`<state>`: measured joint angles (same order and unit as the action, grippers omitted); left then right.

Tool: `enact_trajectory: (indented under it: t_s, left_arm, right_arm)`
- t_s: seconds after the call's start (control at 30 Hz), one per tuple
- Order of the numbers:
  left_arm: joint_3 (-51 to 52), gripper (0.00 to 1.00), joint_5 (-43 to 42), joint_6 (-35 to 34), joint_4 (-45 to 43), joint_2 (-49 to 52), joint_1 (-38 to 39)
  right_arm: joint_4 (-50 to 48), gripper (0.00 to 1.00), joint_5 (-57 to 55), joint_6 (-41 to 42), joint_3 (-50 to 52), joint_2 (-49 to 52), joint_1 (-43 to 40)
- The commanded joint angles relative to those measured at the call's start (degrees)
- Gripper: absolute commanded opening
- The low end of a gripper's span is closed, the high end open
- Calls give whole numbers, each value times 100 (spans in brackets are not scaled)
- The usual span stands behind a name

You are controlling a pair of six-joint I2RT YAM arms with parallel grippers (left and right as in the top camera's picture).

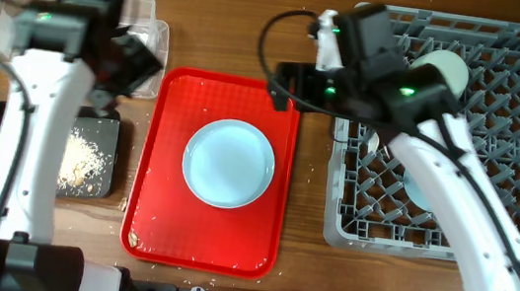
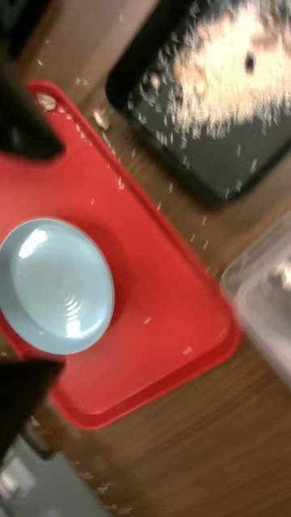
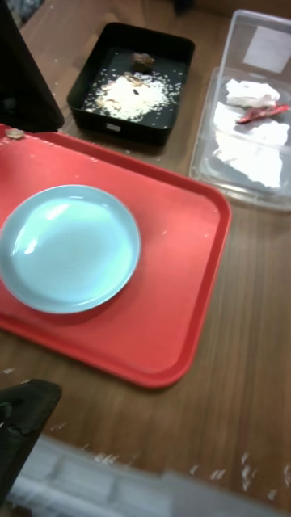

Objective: Sort waste into correct bins and load items into the dishwasher rack
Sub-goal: 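Grasp the light-blue plate rim with the right gripper, then carry the plate to the rack and stand it upright at the back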

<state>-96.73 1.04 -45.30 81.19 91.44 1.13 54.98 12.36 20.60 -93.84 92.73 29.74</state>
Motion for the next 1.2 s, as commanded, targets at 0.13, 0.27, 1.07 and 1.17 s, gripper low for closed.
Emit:
enact_trajectory:
  t_s: [0.13,0.27,1.07,1.17]
  left_arm:
    - [2,100,168,-44,374,50,-2133]
    - [2,100,935,26,446,50,-2691]
    - [2,100,933,24,437,50,-2839]
    - [2,100,933,24,437,50,-2839]
  right_arm:
    - [-236,73,-238,-881,57,2076,509]
    - [-68,50,-197,-1014,57,2889,535]
    - [981,4,-2406,435,-984,898,-1744]
    - [1283,4,-4258,994,-979,625,-2026]
